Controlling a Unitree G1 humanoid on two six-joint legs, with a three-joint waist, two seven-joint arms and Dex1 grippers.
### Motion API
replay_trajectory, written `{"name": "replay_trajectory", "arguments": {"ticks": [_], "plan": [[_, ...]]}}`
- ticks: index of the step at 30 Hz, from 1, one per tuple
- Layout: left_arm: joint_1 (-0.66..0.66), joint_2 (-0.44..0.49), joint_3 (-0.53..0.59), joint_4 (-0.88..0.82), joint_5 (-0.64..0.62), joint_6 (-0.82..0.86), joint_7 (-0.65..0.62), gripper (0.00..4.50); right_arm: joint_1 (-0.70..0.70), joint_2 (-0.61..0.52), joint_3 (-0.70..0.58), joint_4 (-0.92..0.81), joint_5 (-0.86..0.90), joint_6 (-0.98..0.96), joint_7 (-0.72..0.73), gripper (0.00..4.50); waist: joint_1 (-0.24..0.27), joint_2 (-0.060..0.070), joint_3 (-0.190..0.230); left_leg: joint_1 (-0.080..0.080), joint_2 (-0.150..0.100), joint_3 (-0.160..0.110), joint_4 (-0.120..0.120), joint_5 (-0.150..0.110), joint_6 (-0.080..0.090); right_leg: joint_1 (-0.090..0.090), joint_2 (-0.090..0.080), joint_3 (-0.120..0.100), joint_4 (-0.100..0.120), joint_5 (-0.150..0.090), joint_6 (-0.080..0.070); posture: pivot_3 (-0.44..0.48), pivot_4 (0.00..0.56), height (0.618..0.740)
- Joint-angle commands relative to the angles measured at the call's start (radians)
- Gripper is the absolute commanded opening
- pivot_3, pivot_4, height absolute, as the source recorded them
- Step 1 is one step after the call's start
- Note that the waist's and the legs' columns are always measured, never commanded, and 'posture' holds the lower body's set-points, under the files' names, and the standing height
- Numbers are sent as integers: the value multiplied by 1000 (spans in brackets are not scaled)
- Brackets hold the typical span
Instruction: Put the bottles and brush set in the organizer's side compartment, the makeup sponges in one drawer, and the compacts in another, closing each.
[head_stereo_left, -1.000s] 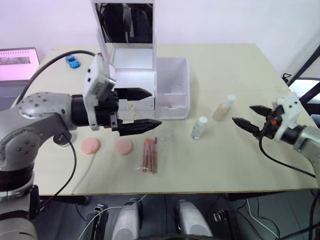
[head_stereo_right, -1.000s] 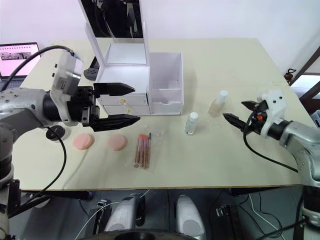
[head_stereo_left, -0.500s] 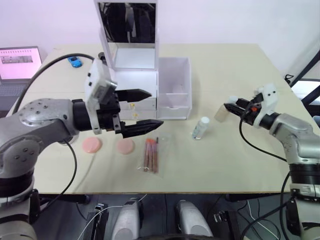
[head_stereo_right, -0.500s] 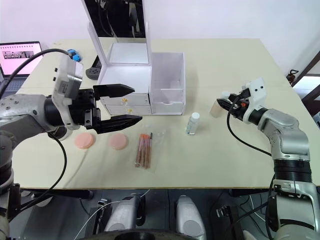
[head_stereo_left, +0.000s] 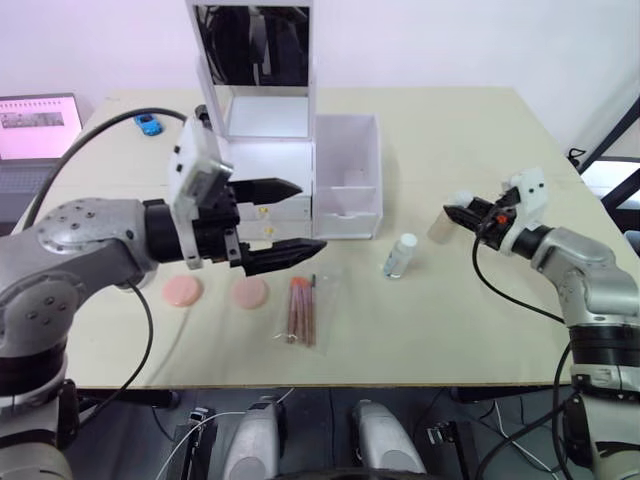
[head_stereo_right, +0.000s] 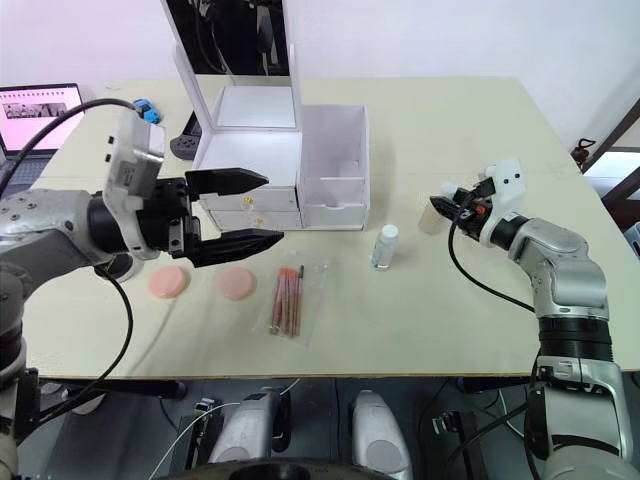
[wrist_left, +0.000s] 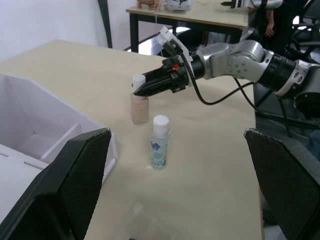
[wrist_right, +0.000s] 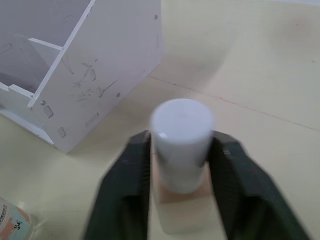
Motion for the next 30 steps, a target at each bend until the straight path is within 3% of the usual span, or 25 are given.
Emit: {"name": "replay_trajectory", "arguments": {"ticks": [1, 10, 18, 25, 30], "plan": [[-4, 12, 40, -13, -11, -19, 1, 4500, -12, 2, -33, -17, 6, -30, 1, 767, 0, 0, 0, 0, 0, 0, 0, 0, 0, 0, 0, 0, 0, 0, 0, 0, 150, 737], [72, 5, 75, -10, 12, -47, -4, 4500, -59, -48, -63, -108, 79, 22, 84, 767, -2, 0, 0, 0, 0, 0, 0, 0, 0, 0, 0, 0, 0, 0, 0, 0, 150, 737], [247, -56, 147, -19, 90, -178, -11, 4500, -319, -125, 59, -248, 211, 265, 279, 767, -6, 3, 2, 0, 1, 0, -1, 0, 0, -2, 0, 0, 1, 0, -1, 0, 150, 737], [320, -79, 163, -17, 136, -253, -25, 4500, -510, -71, 209, -145, 166, 254, 419, 767, 5, 3, 2, -1, 1, 0, 0, 0, 0, -1, -3, -1, 0, 0, -2, 0, 150, 737], [378, -76, 180, -48, 154, -271, -12, 4500, -661, 40, 320, 136, 33, 52, 537, 767, -4, 3, 2, -1, 0, 0, -1, 0, 0, -2, -3, -1, 0, 0, -1, 0, 150, 737]]}}
